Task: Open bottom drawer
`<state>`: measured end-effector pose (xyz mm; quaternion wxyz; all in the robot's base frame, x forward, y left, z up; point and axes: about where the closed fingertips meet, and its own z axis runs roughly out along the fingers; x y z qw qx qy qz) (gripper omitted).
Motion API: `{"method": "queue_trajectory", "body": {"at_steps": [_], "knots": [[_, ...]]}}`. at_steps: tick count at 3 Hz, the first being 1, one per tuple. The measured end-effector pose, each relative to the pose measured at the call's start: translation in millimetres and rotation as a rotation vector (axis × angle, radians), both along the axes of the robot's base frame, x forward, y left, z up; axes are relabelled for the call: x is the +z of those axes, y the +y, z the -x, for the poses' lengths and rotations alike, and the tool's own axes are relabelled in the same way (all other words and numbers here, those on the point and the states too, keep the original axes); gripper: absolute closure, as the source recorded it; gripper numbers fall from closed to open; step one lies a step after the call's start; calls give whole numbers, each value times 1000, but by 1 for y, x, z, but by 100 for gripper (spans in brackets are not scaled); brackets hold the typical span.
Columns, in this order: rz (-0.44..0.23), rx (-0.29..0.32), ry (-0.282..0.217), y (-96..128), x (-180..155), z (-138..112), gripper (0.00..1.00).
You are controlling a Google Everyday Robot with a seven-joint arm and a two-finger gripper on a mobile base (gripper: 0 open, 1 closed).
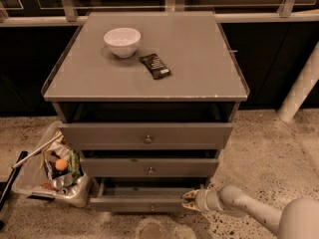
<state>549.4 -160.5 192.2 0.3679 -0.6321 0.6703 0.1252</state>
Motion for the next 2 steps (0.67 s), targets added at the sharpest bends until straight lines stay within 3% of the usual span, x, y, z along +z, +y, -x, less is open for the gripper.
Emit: {"method": "queue_trajectory", "body": {"at_steps": [1, 2], "knots": [[0, 0, 0, 0, 0, 0, 11], [0, 0, 0, 0, 0, 0, 0]]}}
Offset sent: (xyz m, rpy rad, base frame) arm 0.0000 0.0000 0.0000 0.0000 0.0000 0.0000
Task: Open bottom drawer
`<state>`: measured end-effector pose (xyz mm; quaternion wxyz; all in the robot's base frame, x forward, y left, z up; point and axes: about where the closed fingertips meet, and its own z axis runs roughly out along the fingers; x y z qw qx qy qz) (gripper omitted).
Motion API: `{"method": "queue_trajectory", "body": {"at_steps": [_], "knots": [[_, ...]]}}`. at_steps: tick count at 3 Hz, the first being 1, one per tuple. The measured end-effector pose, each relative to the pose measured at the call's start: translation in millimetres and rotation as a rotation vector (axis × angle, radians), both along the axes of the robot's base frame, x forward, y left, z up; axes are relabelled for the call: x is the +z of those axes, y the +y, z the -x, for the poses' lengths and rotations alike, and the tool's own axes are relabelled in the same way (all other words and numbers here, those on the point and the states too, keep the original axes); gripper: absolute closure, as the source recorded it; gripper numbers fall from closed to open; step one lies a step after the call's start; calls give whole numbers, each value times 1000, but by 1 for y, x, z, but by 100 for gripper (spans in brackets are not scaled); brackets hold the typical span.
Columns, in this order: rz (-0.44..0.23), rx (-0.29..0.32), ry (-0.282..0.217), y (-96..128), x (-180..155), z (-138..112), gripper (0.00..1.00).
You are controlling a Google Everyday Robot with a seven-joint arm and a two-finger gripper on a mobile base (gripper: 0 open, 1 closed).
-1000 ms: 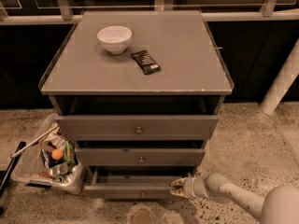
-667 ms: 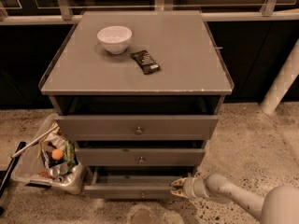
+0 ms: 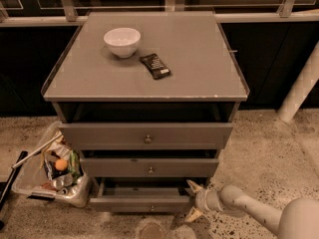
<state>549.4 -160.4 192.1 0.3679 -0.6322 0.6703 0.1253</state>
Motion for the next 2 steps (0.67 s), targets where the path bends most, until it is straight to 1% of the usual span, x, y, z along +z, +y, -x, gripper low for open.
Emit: {"method": "queue_trajectory", "body": {"at_steps": [1, 2], "knots": [[-6, 6, 8, 5, -6, -2, 0], [-1, 17, 30, 11, -22, -3, 0]]}}
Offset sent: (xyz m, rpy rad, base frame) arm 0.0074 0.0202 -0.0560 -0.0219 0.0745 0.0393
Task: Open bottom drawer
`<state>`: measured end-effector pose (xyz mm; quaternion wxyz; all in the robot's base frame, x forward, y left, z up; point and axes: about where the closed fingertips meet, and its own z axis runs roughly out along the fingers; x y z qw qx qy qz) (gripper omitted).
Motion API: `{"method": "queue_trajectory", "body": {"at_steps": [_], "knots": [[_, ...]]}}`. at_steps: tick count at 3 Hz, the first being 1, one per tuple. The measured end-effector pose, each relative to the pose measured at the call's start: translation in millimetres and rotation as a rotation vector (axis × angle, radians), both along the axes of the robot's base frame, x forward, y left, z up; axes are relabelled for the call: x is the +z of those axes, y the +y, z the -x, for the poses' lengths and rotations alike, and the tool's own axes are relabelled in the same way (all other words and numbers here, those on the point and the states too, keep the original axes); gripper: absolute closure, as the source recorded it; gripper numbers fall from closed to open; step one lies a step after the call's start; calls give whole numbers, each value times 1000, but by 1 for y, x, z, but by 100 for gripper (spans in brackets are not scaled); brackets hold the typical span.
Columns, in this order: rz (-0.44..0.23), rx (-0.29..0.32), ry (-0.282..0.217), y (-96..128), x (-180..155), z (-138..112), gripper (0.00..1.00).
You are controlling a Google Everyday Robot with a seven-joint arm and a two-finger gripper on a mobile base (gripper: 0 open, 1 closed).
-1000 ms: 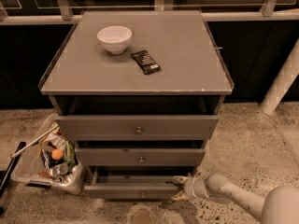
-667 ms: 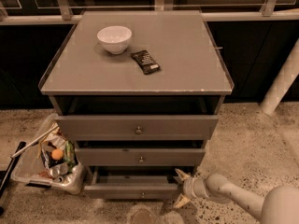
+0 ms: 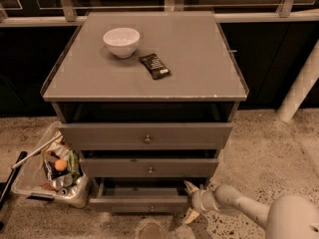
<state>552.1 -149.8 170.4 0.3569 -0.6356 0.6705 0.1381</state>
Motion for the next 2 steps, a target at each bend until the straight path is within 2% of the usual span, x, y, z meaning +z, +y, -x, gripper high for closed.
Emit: {"method": "queue_trajectory", "body": {"at_steps": [1, 2], "knots": [[1, 3, 2, 2, -3, -1, 18], [1, 3, 2, 2, -3, -1, 42]]}}
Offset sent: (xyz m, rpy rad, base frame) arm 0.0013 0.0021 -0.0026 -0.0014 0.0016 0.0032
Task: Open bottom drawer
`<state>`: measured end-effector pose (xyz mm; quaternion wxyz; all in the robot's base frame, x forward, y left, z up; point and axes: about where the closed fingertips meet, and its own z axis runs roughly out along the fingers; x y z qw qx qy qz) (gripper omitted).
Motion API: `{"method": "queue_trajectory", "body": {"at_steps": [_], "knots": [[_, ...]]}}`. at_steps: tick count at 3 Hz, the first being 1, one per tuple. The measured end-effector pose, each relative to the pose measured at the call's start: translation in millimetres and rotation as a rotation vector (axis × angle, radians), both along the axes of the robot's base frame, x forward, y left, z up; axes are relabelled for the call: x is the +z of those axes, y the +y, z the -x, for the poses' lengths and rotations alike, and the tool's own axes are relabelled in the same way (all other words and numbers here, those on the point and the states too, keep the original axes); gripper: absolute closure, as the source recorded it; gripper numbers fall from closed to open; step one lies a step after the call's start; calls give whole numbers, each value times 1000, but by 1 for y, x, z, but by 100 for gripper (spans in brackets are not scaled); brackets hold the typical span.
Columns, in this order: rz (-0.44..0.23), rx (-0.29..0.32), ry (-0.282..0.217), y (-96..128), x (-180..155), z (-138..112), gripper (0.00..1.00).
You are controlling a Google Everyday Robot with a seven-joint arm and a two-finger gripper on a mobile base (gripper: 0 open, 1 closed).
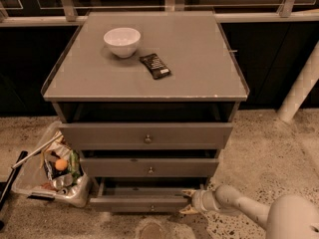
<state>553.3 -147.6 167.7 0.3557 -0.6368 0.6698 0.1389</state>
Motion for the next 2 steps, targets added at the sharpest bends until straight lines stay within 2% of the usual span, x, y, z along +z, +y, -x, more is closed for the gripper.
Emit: {"method": "queue_trajectory", "body": {"at_steps": [1, 2], "knots": [[-17, -19, 15, -10, 0, 10, 65], [-26, -35, -4, -25, 15, 29, 88]]}}
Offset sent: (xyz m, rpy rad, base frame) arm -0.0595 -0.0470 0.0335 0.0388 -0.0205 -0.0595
